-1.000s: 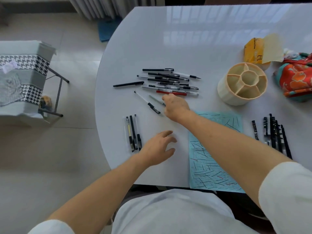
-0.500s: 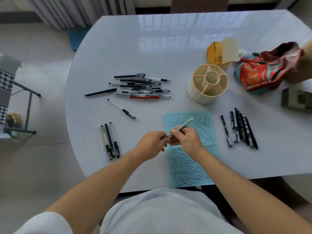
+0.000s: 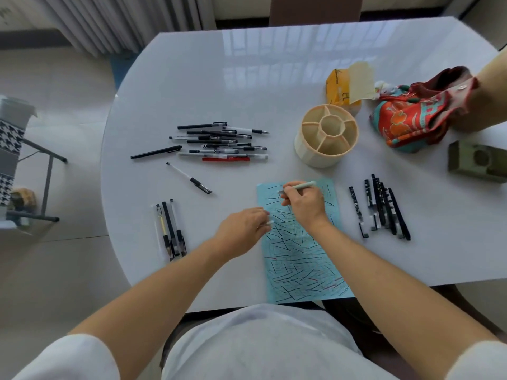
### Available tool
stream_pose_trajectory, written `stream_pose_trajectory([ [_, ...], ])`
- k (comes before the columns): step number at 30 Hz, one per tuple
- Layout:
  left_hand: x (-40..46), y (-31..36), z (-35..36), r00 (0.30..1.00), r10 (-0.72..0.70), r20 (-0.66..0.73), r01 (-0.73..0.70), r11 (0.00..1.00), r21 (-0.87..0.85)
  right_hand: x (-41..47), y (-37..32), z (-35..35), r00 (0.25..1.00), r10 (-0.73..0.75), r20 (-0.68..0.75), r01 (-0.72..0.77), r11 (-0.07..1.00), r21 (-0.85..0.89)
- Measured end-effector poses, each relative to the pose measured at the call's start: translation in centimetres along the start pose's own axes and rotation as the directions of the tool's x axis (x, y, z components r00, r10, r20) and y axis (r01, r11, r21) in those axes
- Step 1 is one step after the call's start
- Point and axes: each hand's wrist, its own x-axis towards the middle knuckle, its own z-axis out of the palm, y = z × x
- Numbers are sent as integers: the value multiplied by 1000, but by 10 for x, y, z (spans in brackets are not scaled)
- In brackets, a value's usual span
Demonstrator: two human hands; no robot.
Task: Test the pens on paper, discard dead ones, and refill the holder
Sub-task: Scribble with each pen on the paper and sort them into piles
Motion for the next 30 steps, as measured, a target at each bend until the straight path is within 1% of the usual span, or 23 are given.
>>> stream_pose_trajectory([
  [2,0,0,6,997,53,53,-54,999,9,3,1,6,999,-43,6,43,995,-84],
  [4,-2,-3,11,994,60,89,-62,998,20,4,3,8,996,-80,24,83,980,-182],
  [6,-4,-5,14,995,61,84,-63,998,16,6,6,10,988,-142,54,152,935,-319],
  [8,-4,-4,15,995,52,84,-53,998,17,7,7,9,981,-183,67,195,896,-399],
  [10,-4,-3,16,995,43,88,-45,999,22,9,6,6,978,-207,37,202,870,-449],
  [12,-3,-3,16,995,32,96,-33,999,11,12,5,0,977,-209,-35,169,869,-466],
  [15,-3,-4,15,995,12,103,-12,1000,-5,11,3,-12,984,-153,-92,109,925,-363],
  [18,1,-2,10,992,-50,113,56,997,-51,1,0,-22,994,-66,-91,52,986,-156],
  [20,4,2,5,989,-108,96,117,989,-95,-10,-1,-30,999,-17,-40,18,1000,23],
  [22,5,4,1,989,-132,73,140,982,-126,-23,-1,-37,999,9,50,-17,986,164],
  [24,5,6,-1,988,-140,67,149,978,-147,-36,0,-43,993,19,120,-44,977,209],
  [26,5,11,-3,986,-145,81,156,976,-152,-46,2,-44,987,24,158,-57,977,206],
  [30,5,23,-6,985,-133,108,148,979,-140,-56,5,-42,986,15,166,-45,983,179],
])
